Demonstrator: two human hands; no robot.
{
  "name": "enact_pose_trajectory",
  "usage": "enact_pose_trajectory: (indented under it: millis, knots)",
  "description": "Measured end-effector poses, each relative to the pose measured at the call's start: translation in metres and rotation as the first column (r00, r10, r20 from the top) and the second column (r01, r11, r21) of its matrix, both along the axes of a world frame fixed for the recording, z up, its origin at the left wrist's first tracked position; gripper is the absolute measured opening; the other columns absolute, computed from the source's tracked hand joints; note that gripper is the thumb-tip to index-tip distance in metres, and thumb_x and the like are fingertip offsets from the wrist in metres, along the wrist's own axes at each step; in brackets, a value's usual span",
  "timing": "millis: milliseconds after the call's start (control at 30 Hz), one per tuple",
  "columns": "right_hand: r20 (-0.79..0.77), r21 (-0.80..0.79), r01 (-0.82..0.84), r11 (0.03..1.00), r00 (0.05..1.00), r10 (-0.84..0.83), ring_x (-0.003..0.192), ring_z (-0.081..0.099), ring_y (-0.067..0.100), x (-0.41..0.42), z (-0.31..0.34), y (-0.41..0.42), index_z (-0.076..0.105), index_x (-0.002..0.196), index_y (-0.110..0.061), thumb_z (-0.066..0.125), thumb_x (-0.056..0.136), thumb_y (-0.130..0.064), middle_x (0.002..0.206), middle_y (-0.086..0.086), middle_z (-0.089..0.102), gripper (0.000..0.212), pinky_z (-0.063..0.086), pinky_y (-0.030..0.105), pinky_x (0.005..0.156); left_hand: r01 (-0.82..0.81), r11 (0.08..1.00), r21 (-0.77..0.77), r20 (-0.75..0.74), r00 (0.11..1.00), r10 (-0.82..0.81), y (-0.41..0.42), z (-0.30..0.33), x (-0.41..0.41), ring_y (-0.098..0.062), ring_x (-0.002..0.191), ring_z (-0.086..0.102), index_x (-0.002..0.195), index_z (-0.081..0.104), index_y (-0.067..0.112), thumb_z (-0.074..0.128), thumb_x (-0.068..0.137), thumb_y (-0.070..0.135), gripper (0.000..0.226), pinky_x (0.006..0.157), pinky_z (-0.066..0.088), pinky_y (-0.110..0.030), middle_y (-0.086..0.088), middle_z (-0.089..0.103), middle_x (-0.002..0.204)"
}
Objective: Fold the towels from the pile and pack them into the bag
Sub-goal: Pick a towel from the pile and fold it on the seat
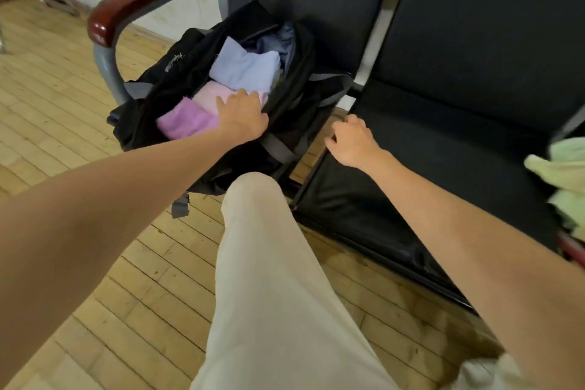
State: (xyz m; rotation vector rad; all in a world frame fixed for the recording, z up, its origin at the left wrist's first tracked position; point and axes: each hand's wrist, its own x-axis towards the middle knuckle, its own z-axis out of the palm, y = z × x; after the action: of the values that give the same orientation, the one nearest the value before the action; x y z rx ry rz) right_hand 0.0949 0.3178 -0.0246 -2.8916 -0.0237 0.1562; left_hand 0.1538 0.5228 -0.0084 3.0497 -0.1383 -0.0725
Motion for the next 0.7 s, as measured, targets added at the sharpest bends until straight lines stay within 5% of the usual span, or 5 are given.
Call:
enact_pose_trajectory:
  millis: [333, 500, 700]
  knots:
    - [-0.125, -0.018, 0.526, 0.850, 0.842, -0.524, 0.128, 0.032, 0.042, -0.170, 0.003, -0.209, 0.041, 0.133, -0.002, 0.056, 0.092, -0.026, 0.137, 0.025, 0.031, 0.050, 0.035, 0.043, 0.106, 0.510, 0.849, -0.136, -0.116, 0.843, -0.525, -0.237, 0.011, -0.102, -0.035, 0.125, 0.044, 0.140, 0.037, 0.009, 0.051, 0.094, 0.034, 0.053, 0.106, 0.034, -0.049, -0.017, 0.045, 0.136]
    - [0.087, -0.006, 0.688, 0.726, 0.723, -0.685, 0.126, 0.034, 0.044, -0.257, 0.006, -0.290, 0.041, 0.133, 0.000, 0.058, 0.089, -0.023, 0.144, 0.026, 0.026, 0.053, 0.031, 0.044, 0.105, 0.711, 0.680, -0.180, -0.260, 0.632, -0.730, -0.328, 0.000, -0.149, -0.031, 0.119, 0.048, 0.142, 0.034, 0.009, 0.052, 0.095, 0.033, 0.056, 0.100, 0.041, -0.045, -0.014, 0.044, 0.135]
    - [0.308, 0.237, 0.808, 0.539, 0.464, -0.830, 0.137, 0.020, 0.042, -0.311, 0.011, -0.361, 0.035, 0.141, -0.005, 0.056, 0.086, -0.013, 0.155, 0.020, 0.013, 0.060, 0.022, 0.045, 0.111, 0.799, 0.552, -0.237, -0.215, 0.511, -0.832, -0.422, -0.005, -0.179, -0.028, 0.121, 0.047, 0.141, 0.037, 0.011, 0.050, 0.095, 0.030, 0.051, 0.100, 0.042, -0.041, -0.012, 0.044, 0.136]
